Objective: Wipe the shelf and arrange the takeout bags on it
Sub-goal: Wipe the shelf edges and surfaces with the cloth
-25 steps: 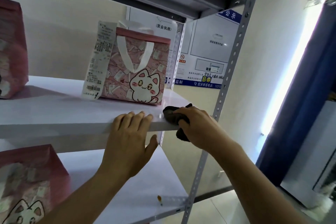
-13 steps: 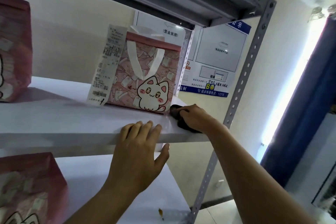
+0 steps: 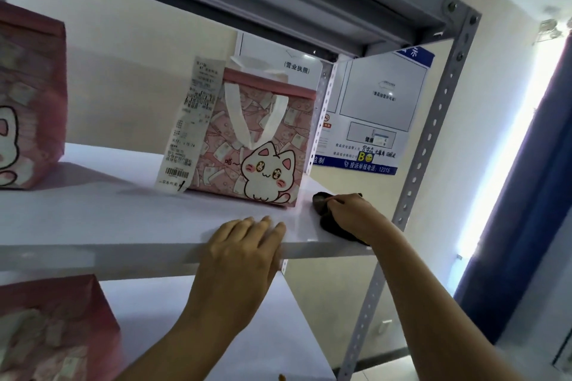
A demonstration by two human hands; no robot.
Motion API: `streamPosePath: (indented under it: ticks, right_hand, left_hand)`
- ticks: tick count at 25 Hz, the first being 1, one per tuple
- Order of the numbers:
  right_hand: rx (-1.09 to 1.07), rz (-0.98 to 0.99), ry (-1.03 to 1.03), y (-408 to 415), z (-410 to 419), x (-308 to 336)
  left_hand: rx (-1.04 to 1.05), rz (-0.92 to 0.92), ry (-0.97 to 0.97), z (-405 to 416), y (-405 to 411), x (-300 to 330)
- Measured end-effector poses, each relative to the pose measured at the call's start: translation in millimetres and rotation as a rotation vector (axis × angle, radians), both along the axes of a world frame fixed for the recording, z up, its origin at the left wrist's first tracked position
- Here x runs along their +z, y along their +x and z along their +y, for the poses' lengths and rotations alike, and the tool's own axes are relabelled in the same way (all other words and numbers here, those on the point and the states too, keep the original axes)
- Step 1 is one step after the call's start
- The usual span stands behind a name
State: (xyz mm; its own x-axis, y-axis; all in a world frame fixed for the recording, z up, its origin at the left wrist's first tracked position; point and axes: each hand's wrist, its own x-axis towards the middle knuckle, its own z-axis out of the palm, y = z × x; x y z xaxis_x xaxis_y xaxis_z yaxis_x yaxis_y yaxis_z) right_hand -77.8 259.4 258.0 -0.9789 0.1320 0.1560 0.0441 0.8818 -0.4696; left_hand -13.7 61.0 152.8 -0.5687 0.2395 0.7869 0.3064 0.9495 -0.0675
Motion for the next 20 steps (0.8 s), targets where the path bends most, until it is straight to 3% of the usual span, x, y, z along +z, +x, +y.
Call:
streamPosePath:
  ticks: [4,12,17,20]
  right_hand:
    - [0.170,0.030,0.101,10.7,-11.4,-8.4]
    - [0.086,-0.034,0.069,-13.4,-6.4,2.1]
    - [0.184,0.024,0.124,38.9,-8.3,-11.9]
    - [0.228,0.027,0.029,61.4,-0.8,-13.7]
  left_hand:
    - [0.018,0.055,-0.006,2.0,-0.2,-2.3]
    - [0.035,0.064,0.016,3.0,-1.2,-2.6]
    - [0.016,0.049,0.045,3.8,1.8,-2.3]
    - [0.021,0.057,0.048,3.9,0.1,-3.2]
